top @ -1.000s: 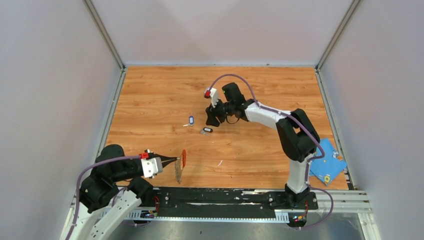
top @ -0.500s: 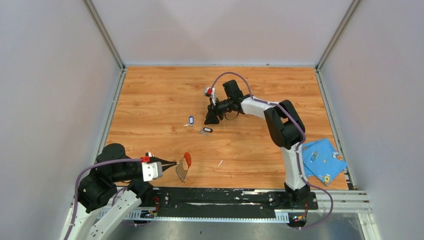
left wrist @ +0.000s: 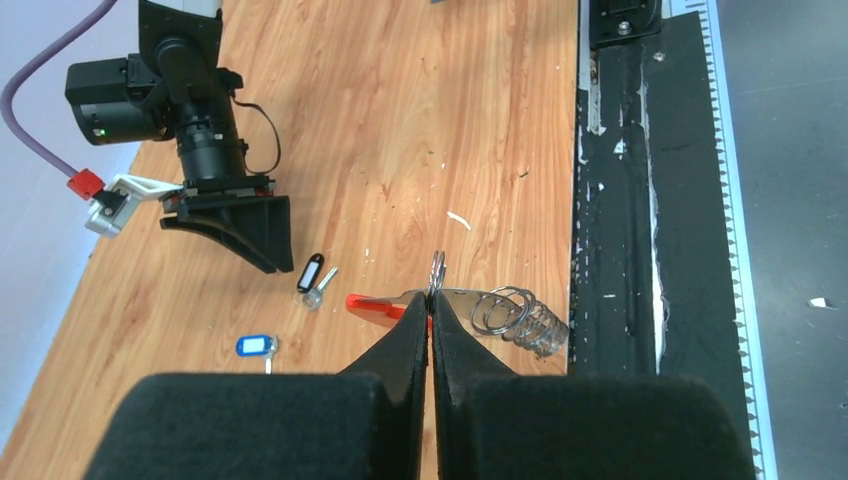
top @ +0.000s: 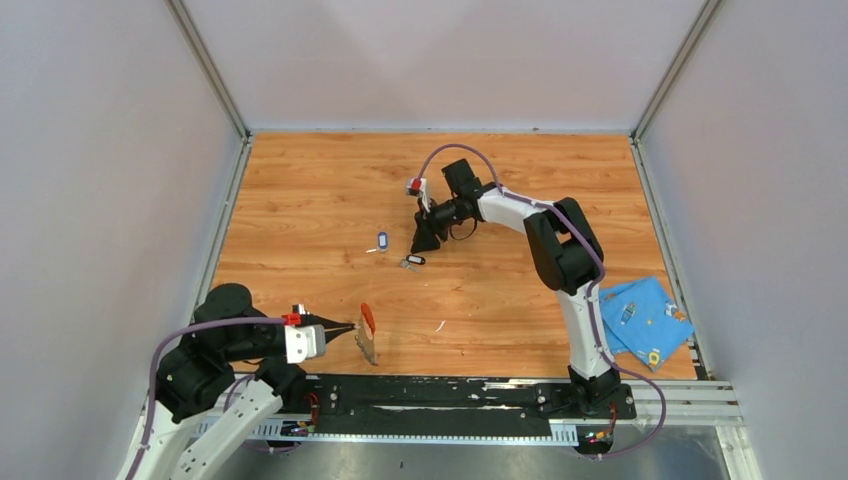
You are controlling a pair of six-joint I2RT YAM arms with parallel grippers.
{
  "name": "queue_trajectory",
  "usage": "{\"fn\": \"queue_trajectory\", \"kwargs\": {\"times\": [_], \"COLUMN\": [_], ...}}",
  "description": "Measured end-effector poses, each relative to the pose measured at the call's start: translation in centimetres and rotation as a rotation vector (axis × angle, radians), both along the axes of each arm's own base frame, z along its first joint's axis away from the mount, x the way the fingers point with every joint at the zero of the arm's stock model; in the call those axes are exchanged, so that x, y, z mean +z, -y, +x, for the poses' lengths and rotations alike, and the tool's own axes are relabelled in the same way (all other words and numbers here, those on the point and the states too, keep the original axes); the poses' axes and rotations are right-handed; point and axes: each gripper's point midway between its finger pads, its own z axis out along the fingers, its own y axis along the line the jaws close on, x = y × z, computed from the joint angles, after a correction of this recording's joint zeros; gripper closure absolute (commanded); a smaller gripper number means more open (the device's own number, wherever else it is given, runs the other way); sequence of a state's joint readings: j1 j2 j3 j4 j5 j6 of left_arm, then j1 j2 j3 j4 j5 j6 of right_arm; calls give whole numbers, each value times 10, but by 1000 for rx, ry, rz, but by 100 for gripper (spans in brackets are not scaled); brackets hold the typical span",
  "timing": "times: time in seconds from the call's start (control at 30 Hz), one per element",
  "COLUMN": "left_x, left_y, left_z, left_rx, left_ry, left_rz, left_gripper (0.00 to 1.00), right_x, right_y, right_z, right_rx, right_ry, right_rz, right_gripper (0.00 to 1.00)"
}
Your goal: Put the keys on the keyring
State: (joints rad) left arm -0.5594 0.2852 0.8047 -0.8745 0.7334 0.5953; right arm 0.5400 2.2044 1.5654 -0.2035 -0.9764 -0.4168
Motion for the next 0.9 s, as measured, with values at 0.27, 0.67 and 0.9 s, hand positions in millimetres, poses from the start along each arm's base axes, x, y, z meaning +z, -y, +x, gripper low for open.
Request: {"fn": "queue_trajectory", "kwargs": {"times": [0.27,0.67,0.9], "left_x": [3,6,8], "left_y": [-1,-2,-2], "left_z": [-3,-10,-12], "left_rx": [-5,-25,-43], "left_ry": [22,43,61], "left_rz": [-12,-30,-34], "left_gripper": [100,100,100], "right_x": [-2,-3,1], "right_y": [2,3,-7], "right_z": [-5,-9,-5], "right_rx": [19,34,63], "right_ry": [-8,-6,23], "right_rz": [-33,-55,-55], "right_gripper": [53,53,50]}}
